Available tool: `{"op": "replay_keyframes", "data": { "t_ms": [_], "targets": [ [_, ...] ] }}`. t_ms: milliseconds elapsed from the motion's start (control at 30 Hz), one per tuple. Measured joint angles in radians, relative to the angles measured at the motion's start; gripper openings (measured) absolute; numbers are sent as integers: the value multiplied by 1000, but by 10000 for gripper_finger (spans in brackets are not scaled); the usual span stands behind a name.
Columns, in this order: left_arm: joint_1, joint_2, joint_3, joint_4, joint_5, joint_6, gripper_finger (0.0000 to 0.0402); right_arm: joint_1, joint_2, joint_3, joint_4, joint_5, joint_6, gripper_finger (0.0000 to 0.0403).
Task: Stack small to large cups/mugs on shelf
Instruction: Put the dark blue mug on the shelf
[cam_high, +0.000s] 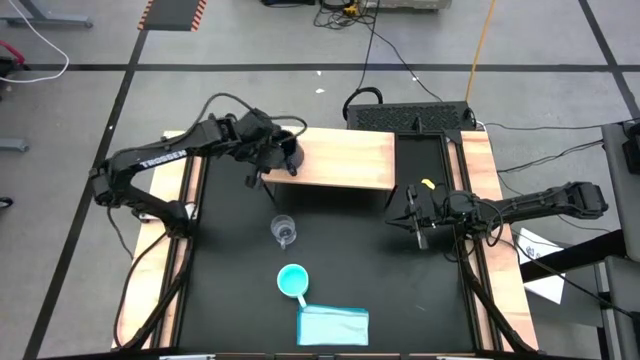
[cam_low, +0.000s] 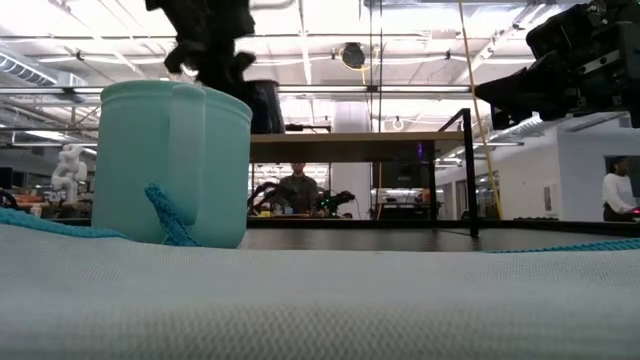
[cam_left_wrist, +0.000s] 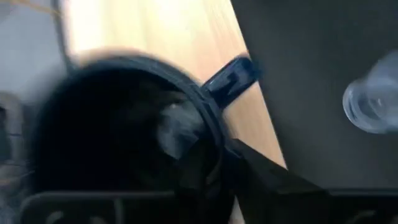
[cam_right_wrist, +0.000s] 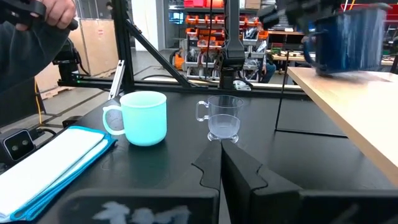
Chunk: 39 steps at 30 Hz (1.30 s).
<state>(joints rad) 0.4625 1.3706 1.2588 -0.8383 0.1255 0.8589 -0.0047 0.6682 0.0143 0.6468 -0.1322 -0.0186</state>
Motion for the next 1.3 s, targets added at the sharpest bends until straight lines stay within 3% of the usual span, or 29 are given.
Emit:
{"op": "replay_keyframes", "data": {
  "t_ms": [167,367,1067,1300],
  "targets": [
    [-1,-16,8,26,1,3,132,0,0,0,2,0,0,0],
    [-1,-19,6,24,4,11,161,0,0,0,9,0,-1,0],
    [-28,-25,7,93,3,-14,184,0,0,0,8,0,2,0],
    [-40,-26,7,59,-78,-15,184,0,0,0,8,0,0,0]
  ]
}}
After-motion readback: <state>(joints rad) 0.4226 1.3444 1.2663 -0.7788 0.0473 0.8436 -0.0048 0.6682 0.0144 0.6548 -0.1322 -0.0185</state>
